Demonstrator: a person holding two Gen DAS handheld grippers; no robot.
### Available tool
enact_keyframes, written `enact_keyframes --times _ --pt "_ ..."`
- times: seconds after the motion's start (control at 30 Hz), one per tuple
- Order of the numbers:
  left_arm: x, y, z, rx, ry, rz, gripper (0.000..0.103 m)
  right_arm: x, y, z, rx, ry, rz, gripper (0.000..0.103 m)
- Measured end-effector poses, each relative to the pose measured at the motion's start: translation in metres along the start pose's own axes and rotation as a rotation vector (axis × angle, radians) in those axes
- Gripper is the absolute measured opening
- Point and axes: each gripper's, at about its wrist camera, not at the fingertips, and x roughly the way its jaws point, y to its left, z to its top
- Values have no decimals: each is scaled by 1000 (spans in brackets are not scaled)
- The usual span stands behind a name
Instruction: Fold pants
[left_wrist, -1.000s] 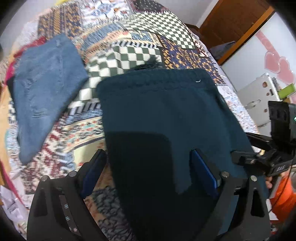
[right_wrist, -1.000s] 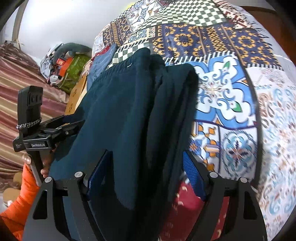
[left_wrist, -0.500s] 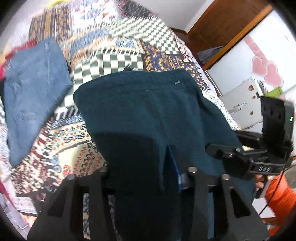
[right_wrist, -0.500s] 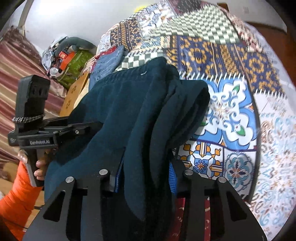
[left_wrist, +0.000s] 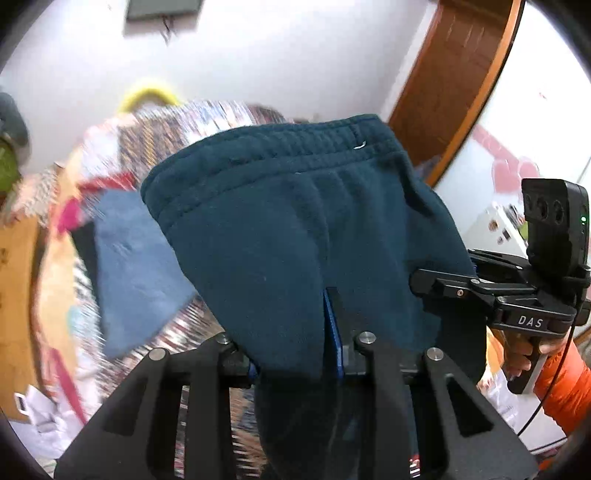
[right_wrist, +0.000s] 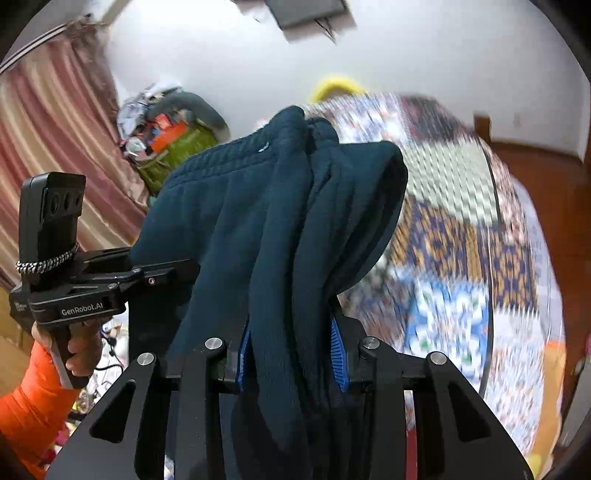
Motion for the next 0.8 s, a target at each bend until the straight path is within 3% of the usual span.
enact_keyframes --times 0.23,0.4,0.6,0.8 --pt "-46 48 35 -26 -125 80 24 14 44 54 -95 -108 29 32" --pt "-57 91 50 -49 -176 143 24 46 63 86 -127 -125 65 31" --pt "-41 150 60 -102 -176 182 24 100 76 112 -167 -116 95 31" --pt "5 196 64 -141 -123 213 24 158 75 128 -177 -58 92 31"
